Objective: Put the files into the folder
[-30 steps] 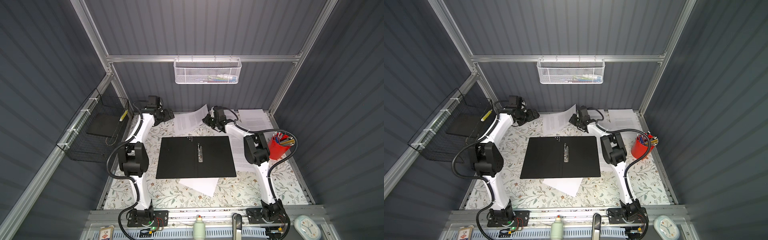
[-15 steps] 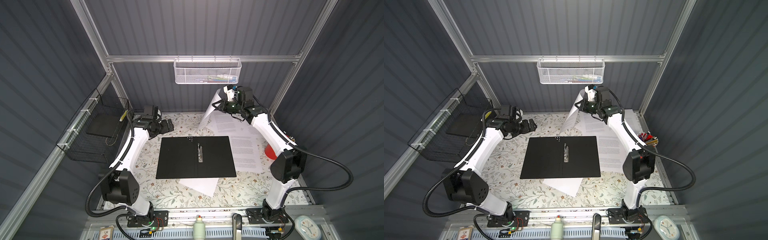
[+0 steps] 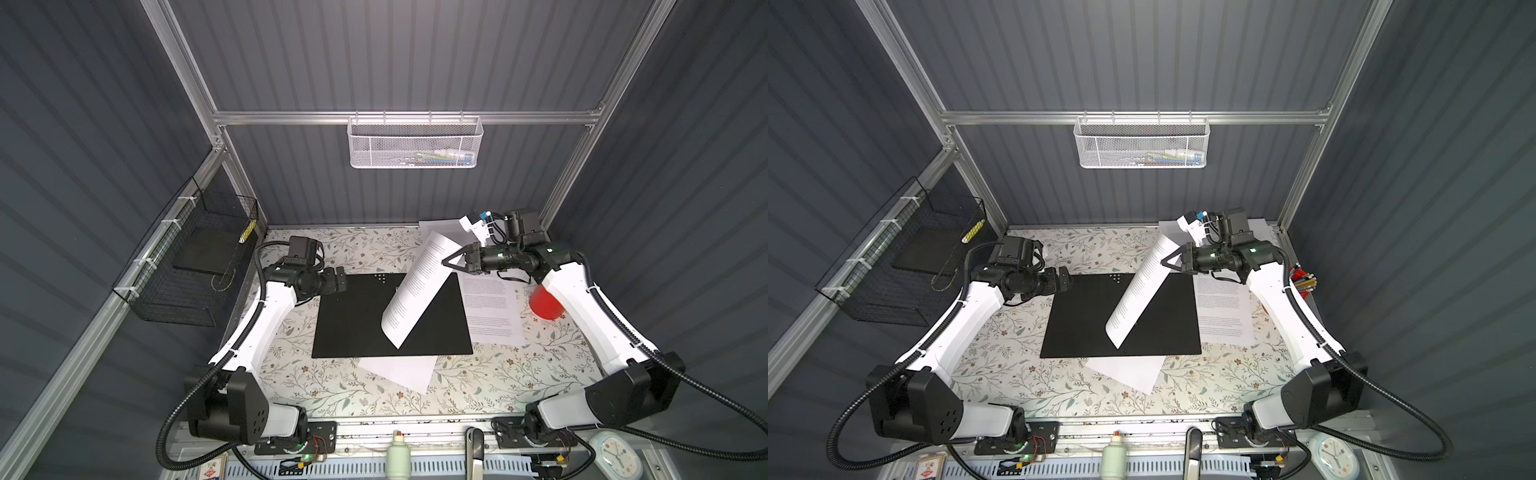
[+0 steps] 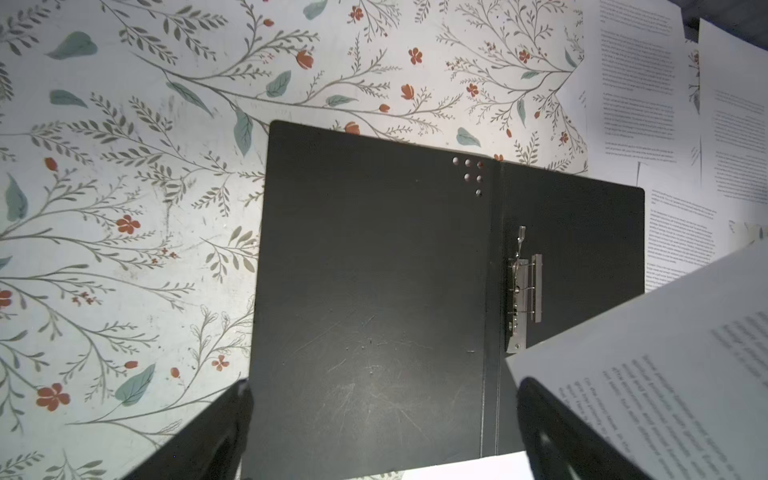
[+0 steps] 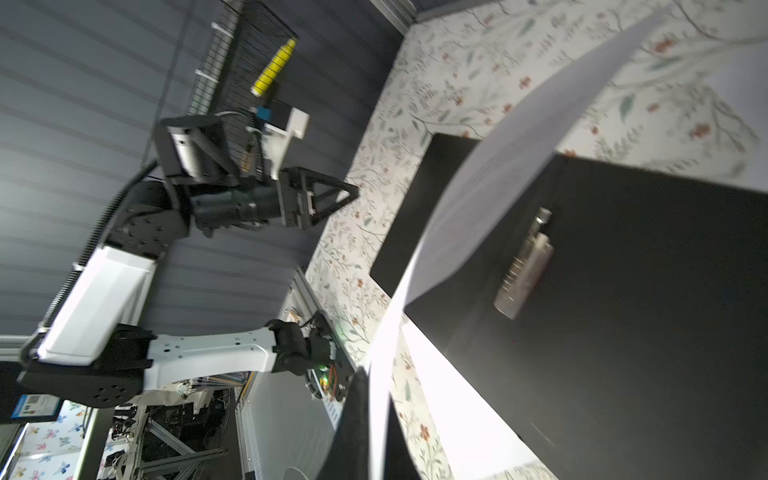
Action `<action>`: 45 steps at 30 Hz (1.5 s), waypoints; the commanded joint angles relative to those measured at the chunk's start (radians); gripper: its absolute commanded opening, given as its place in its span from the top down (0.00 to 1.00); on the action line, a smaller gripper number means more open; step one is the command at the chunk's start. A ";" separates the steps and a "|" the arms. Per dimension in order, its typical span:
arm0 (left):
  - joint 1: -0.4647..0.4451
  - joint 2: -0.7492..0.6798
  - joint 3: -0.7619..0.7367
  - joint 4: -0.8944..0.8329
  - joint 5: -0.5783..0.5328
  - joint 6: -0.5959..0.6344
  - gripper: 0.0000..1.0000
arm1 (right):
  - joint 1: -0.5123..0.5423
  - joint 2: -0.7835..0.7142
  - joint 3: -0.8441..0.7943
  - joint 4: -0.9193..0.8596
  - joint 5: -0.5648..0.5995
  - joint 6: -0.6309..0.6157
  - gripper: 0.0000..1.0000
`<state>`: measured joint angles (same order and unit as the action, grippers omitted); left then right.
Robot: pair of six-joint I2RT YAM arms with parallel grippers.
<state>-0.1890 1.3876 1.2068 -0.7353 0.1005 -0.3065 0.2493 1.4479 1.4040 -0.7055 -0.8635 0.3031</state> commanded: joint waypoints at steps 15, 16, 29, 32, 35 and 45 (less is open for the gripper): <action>-0.365 0.269 0.039 -0.009 0.045 -0.029 0.00 | -0.076 0.581 0.217 -0.182 0.126 -0.326 0.92; -0.383 0.286 0.036 0.004 0.043 -0.038 0.00 | -0.077 0.598 0.230 -0.172 0.122 -0.313 0.86; -0.429 0.385 -0.056 0.174 0.079 -0.147 0.00 | -0.137 0.573 -0.032 0.276 -0.133 -0.008 0.33; -0.429 0.397 -0.082 0.209 0.102 -0.161 0.00 | -0.139 0.575 -0.093 0.392 -0.164 0.069 0.32; -0.428 0.406 -0.106 0.237 0.110 -0.169 0.00 | -0.140 0.580 -0.141 0.479 -0.172 0.133 0.32; -0.428 0.434 -0.142 0.273 0.112 -0.192 0.00 | -0.143 0.516 -0.323 0.729 -0.144 0.338 0.26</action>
<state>-0.6155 1.7794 1.1080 -0.4889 0.1883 -0.4808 0.1089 2.0209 1.1194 -0.0898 -1.0042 0.5510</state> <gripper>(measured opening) 0.996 0.734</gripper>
